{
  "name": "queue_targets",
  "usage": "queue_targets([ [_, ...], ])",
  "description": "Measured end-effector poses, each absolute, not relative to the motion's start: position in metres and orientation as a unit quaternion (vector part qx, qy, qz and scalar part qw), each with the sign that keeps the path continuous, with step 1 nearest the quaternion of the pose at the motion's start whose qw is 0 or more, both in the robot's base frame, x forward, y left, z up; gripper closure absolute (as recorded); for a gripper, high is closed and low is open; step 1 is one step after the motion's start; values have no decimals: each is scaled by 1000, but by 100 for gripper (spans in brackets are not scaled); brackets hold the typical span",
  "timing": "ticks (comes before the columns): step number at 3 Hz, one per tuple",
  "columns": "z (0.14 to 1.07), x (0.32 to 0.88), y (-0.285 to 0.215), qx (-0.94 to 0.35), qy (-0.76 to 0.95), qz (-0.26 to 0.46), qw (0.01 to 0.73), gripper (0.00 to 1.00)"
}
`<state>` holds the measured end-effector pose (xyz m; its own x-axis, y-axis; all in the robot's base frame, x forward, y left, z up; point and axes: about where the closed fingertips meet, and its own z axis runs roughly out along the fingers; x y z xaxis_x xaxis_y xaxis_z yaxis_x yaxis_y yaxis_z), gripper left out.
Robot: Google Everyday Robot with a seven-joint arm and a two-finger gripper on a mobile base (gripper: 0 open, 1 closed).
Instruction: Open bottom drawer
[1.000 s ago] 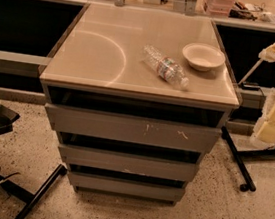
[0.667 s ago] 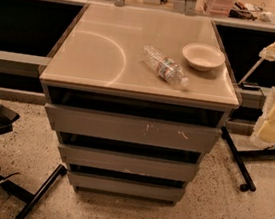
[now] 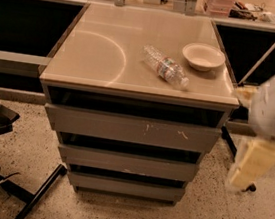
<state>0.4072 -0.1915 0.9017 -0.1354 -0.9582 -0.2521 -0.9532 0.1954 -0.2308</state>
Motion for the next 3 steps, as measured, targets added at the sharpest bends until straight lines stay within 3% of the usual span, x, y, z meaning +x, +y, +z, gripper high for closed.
queue_targets([
  [1, 818, 383, -191, -620, 760, 45, 190, 0],
  [3, 563, 323, -204, -560, 811, 131, 106, 0],
])
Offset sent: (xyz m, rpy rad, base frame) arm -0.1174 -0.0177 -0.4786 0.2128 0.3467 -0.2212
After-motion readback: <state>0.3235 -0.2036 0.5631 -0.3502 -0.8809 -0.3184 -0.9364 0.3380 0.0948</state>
